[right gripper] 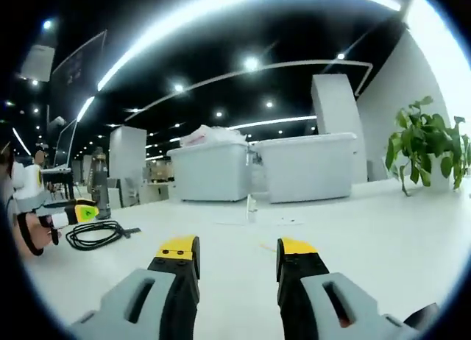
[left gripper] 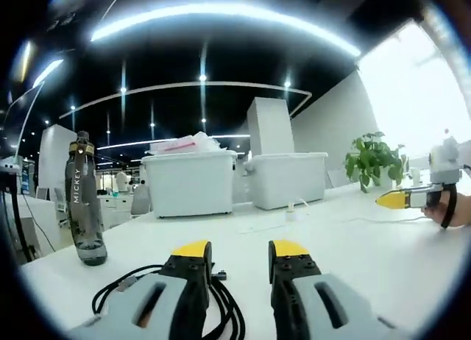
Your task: Coil the Type-C to USB data cable on the desktop and secure it with Velcro straps.
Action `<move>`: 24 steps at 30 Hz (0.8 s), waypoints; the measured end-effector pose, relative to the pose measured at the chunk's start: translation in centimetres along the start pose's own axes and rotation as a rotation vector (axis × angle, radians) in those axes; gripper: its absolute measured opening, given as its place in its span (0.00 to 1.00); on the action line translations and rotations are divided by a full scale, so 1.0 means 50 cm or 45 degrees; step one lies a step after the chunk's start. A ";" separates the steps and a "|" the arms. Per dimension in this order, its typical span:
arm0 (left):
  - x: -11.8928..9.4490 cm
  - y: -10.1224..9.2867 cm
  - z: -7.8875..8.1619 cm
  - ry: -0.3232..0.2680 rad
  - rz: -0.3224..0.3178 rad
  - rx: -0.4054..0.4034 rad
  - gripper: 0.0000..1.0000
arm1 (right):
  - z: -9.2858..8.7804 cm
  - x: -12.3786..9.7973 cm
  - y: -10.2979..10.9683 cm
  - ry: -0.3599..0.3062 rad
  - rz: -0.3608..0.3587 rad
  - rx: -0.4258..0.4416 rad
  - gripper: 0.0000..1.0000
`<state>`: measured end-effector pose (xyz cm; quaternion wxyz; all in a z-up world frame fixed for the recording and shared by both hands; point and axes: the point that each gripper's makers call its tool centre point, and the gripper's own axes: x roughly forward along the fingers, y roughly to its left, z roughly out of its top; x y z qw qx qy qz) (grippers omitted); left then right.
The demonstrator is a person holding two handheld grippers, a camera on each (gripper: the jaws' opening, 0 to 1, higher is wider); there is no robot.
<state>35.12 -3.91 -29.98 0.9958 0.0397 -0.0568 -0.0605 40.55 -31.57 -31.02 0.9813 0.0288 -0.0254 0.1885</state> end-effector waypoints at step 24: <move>-0.002 0.003 -0.014 0.037 -0.002 0.022 0.42 | -0.005 -0.001 -0.006 -0.009 -0.023 -0.001 0.49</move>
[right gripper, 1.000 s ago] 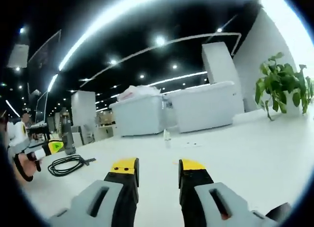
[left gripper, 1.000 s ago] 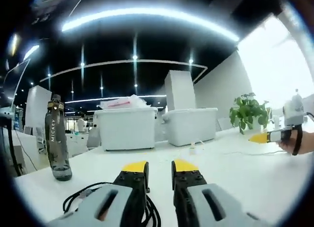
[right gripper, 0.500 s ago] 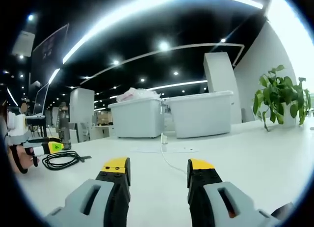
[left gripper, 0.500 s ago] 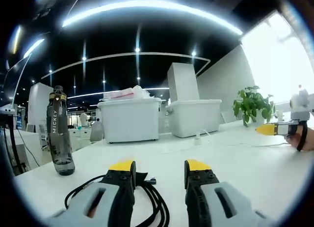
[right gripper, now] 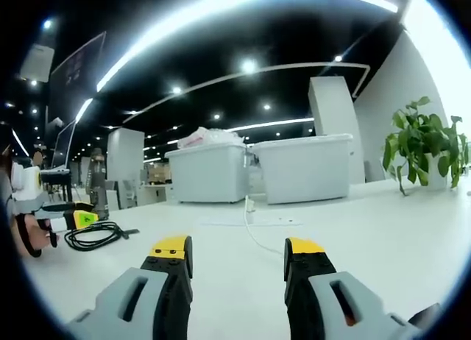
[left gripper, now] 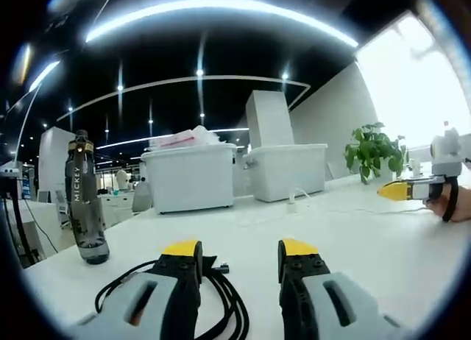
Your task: Coil the Type-C to USB data cable on the desktop and secure it with Velcro straps.
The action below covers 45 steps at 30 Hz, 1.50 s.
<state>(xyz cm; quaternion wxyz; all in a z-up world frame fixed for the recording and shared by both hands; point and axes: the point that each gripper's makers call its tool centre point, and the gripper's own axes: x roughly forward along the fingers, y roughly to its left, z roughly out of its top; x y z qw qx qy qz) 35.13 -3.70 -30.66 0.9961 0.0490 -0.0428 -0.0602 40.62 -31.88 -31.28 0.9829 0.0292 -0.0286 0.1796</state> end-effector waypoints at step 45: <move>-0.006 -0.021 -0.012 0.025 -0.031 0.108 0.42 | 0.006 0.014 0.005 -0.020 0.028 -0.083 0.51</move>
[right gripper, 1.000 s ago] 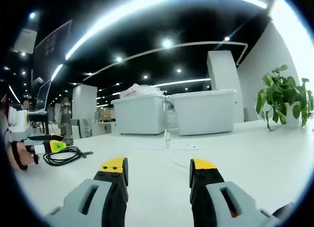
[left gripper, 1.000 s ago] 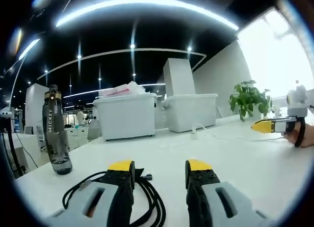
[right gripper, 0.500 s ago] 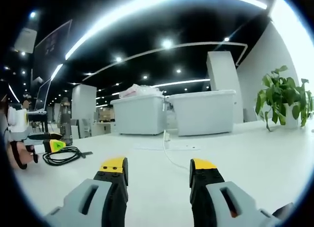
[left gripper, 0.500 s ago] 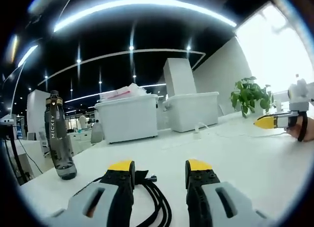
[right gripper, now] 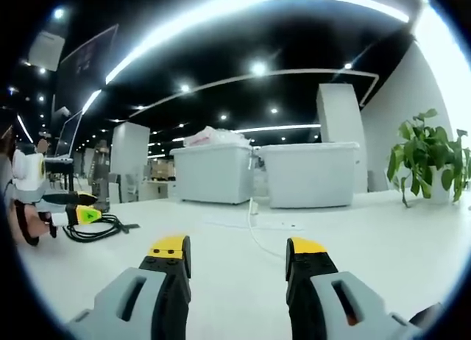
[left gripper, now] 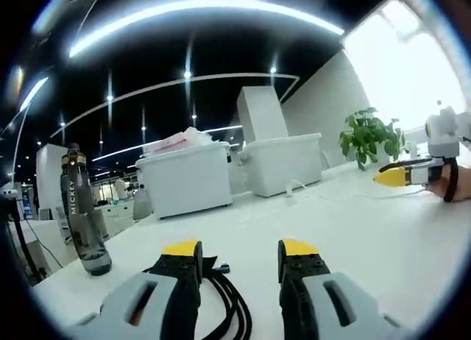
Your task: Coil the Type-C to USB data cable on the desktop and secure it with Velcro straps.
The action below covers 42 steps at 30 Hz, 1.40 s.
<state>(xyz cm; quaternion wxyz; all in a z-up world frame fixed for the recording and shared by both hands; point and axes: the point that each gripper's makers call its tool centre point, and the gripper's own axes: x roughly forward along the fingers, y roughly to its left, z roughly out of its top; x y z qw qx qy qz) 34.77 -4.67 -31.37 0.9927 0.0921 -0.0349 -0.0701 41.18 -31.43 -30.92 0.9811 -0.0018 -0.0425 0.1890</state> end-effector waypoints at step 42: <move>0.027 0.020 -0.001 0.026 0.011 0.025 0.42 | -0.004 -0.011 0.033 0.007 0.067 0.009 0.51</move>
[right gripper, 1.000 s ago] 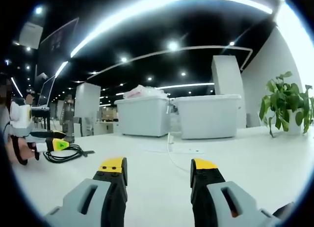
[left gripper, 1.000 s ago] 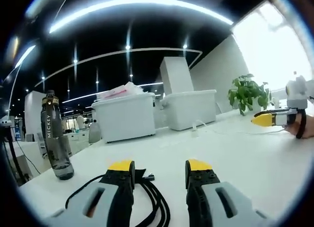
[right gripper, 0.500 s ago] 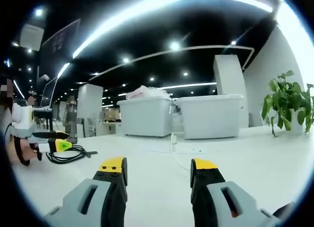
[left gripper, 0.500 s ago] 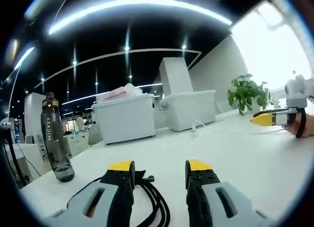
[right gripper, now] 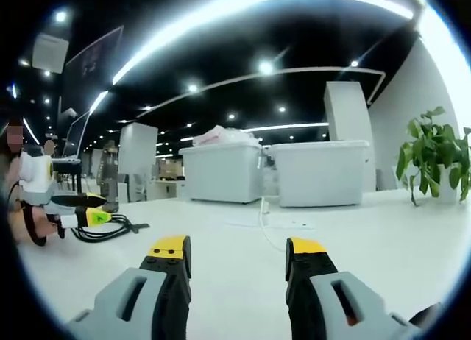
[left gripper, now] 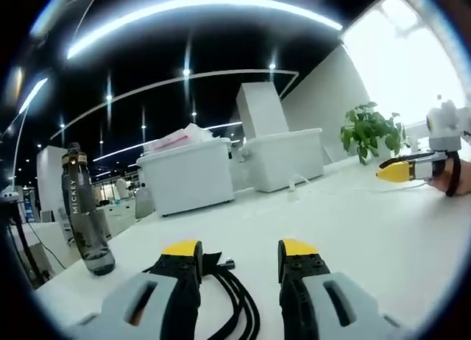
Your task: Coil the Type-C to USB data cable on the desktop and secure it with Velcro straps.
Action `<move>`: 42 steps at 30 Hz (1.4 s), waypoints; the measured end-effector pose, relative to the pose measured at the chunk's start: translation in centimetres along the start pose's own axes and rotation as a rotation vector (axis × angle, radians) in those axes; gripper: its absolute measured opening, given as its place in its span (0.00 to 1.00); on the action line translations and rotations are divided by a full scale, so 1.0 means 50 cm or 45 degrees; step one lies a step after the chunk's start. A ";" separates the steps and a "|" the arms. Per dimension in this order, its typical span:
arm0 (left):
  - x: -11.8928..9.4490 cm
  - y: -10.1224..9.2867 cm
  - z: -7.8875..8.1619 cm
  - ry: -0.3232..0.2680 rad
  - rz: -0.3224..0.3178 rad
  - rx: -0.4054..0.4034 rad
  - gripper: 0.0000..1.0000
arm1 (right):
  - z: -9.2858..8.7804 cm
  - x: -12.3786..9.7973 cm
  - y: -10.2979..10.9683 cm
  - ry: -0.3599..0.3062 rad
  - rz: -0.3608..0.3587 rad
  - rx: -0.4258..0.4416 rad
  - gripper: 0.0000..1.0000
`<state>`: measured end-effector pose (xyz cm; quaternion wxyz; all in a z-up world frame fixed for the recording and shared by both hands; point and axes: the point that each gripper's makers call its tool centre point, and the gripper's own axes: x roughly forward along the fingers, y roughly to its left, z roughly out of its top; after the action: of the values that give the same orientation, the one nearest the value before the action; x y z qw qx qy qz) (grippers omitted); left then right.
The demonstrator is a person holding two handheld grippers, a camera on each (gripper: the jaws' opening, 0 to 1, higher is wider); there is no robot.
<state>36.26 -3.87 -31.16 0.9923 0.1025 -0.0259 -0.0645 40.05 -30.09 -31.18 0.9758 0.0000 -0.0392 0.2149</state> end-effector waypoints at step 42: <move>-0.007 -0.015 -0.016 0.047 -0.032 0.037 0.42 | 0.000 -0.006 0.008 0.005 0.006 -0.009 0.50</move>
<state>35.85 -4.37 -32.11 0.9901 0.1184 -0.0073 -0.0745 39.64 -29.86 -31.22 0.9754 -0.0039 -0.0381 0.2171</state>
